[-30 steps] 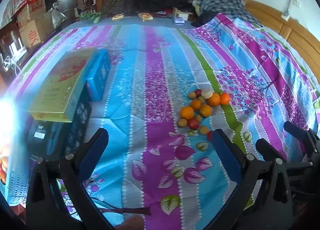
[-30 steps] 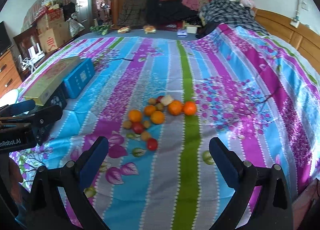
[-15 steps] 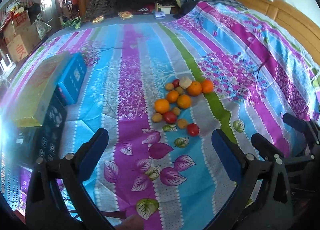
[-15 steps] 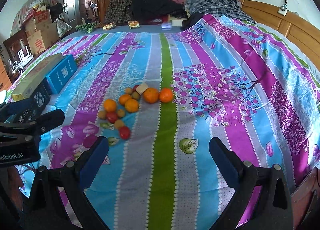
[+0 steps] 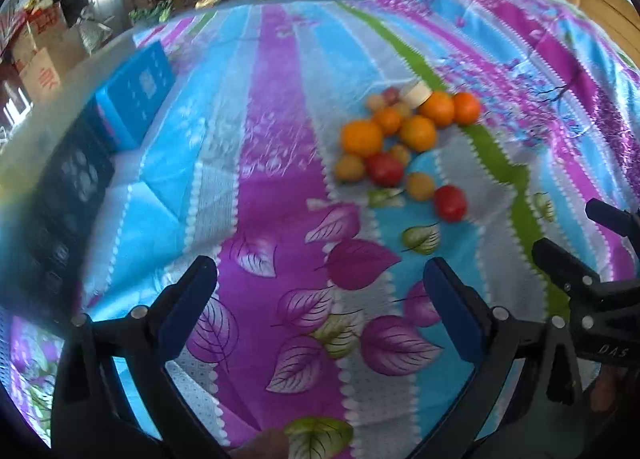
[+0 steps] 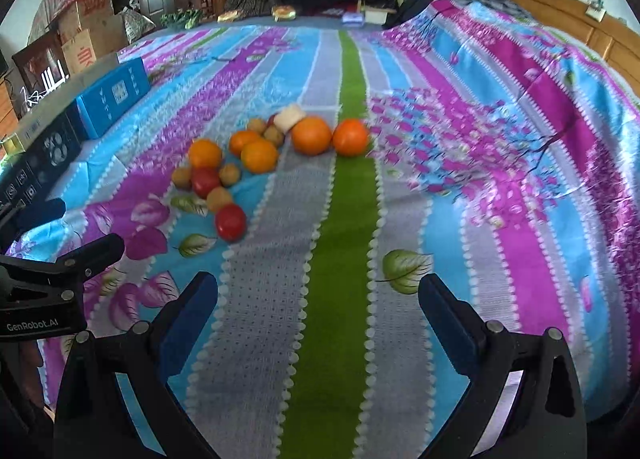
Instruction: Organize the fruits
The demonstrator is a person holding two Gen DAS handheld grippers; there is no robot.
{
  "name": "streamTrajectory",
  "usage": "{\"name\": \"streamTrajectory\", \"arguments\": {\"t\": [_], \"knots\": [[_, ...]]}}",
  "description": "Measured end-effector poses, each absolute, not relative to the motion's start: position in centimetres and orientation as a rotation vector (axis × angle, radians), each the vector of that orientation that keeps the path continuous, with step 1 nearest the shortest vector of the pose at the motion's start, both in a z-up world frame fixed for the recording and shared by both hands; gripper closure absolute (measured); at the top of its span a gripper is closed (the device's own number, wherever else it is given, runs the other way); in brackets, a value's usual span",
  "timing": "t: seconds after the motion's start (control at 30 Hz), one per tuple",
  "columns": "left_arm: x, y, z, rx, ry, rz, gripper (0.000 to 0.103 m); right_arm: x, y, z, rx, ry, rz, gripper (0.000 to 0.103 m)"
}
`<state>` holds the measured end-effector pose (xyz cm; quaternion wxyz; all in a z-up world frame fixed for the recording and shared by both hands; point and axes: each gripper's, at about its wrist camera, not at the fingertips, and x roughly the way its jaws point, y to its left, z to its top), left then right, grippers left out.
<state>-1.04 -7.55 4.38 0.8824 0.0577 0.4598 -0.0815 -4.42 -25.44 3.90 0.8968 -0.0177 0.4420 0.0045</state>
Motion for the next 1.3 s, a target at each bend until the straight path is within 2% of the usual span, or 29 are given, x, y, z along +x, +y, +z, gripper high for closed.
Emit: {"name": "streamTrajectory", "arguments": {"t": [0.4,1.3], "knots": [[0.0,-7.4,0.6,0.131,1.002,-0.122,0.0,-3.1,-26.1,-1.5,-0.016,0.962,0.013,0.001],[0.0,-7.3,0.0,0.084,0.939,-0.094,0.0,-3.1,-26.8,-2.3,0.042,0.934,0.03,0.0]]}}
